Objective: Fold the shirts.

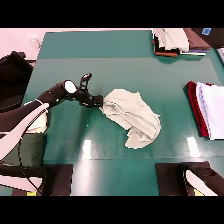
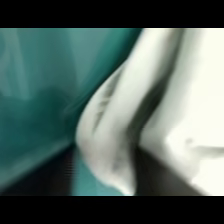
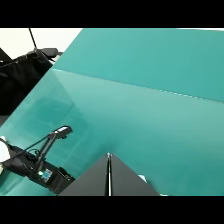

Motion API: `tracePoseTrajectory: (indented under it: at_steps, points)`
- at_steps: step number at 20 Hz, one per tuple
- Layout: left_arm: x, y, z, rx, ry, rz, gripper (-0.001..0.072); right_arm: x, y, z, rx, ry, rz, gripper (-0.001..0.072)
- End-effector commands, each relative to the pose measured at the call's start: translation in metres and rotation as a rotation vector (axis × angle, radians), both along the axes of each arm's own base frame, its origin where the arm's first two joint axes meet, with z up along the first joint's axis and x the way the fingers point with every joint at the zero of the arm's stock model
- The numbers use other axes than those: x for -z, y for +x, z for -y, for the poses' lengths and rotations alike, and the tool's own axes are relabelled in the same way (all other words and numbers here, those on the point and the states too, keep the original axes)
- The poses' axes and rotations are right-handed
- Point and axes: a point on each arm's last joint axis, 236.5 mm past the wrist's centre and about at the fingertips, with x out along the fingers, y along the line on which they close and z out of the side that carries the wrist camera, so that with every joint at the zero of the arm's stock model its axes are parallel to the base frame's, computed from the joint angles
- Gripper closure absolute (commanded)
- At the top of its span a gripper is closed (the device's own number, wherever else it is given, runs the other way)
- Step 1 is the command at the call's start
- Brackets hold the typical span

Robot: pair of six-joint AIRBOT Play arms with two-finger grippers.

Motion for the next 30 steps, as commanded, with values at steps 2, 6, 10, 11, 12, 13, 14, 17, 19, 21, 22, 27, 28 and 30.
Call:
tracePoseTrajectory:
  at_steps: [2,6,10,11,12,13,14,17,19,21,22,27,28,30]
  points:
    - [-0.016,0.020,0.008,-0.012,-0.020,0.074,0.0678,0.029,-0.007,0.011,0.019,-0.024,-0.128,0.0693]
    - [-0.048,0.049,-0.009,-0.022,-0.025,0.130,0.0678,0.141,-0.027,0.065,0.147,-0.060,-0.484,0.0692]
    - [-0.050,0.054,-0.020,-0.010,0.004,0.147,0.0678,0.293,-0.077,0.105,0.291,0.031,-0.890,0.0208]
    - [-0.050,0.054,-0.020,-0.010,0.005,0.148,0.0678,0.329,-0.095,0.101,0.287,0.070,-0.989,0.0204]
    - [-0.050,0.055,-0.020,-0.013,0.004,0.148,0.0678,0.358,-0.108,0.089,0.258,0.122,-1.062,0.0204]
    - [-0.051,0.055,-0.020,-0.013,0.004,0.148,0.0678,0.378,-0.115,0.073,0.222,0.184,-1.106,0.0206]
    - [-0.050,0.055,-0.020,-0.013,0.004,0.148,0.0678,0.394,-0.119,0.057,0.193,0.243,-1.134,0.0207]
    - [-0.050,0.054,-0.020,-0.012,0.004,0.146,0.0678,0.424,-0.112,0.020,0.146,0.306,-1.146,0.0233]
    - [-0.049,0.052,-0.020,-0.006,0.006,0.136,0.0678,0.437,-0.100,0.006,0.133,0.261,-1.124,0.0259]
    - [-0.048,0.049,-0.020,0.001,0.009,0.127,0.0678,0.445,-0.084,-0.003,0.125,0.202,-1.091,0.0350]
    - [-0.047,0.048,-0.020,0.004,0.011,0.123,0.0678,0.446,-0.075,-0.005,0.115,0.169,-1.072,0.0378]
    - [-0.080,0.064,-0.045,-0.029,0.030,0.205,0.0678,0.401,-0.026,0.010,0.062,-0.013,-0.868,0.0693]
    - [-0.103,0.072,-0.057,-0.055,0.022,0.252,0.0678,0.377,-0.016,0.021,0.066,-0.066,-0.792,0.0693]
    - [-0.168,0.087,-0.089,-0.120,0.013,0.392,0.0678,0.314,0.001,0.048,0.108,-0.133,-0.623,0.0693]
